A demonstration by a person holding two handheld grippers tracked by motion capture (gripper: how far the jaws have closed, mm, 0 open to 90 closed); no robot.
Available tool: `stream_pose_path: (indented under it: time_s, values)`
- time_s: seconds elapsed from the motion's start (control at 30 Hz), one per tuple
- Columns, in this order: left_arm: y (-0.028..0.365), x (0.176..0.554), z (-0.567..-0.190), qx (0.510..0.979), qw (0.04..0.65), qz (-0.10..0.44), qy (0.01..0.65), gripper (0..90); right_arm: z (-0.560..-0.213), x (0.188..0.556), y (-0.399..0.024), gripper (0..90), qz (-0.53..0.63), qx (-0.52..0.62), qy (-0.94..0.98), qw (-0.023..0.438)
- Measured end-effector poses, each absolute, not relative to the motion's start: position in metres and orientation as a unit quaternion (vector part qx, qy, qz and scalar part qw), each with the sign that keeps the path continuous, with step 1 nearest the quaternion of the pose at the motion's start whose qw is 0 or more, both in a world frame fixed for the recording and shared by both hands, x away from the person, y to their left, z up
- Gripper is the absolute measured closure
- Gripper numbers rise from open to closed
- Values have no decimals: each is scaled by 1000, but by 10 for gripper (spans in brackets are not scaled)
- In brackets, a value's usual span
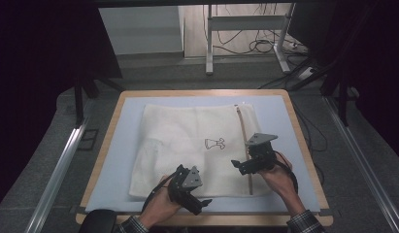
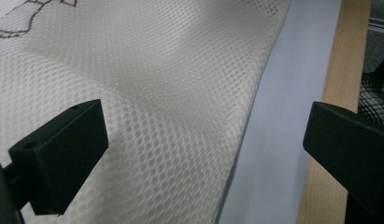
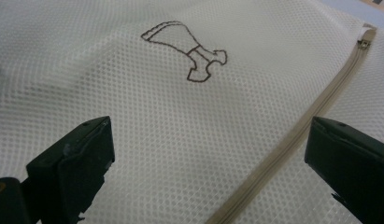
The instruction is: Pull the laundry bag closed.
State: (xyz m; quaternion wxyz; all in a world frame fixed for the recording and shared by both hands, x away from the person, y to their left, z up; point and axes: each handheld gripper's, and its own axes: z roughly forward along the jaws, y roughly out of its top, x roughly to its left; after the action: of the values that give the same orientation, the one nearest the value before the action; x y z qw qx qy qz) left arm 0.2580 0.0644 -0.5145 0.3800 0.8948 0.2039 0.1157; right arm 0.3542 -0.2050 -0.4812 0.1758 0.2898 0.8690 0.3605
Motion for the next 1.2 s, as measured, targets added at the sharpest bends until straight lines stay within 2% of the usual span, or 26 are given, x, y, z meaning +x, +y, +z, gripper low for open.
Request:
stream_pose_path:
  time_s: [0.63, 1.2]
  values:
    - [100, 257, -509, 877, 395, 126, 242, 0, -480, 318, -222, 13, 371, 290, 866, 170]
    - [155, 242, -505, 859, 393, 160, 287, 0, -479, 290, -240, 11, 363, 294, 864, 187]
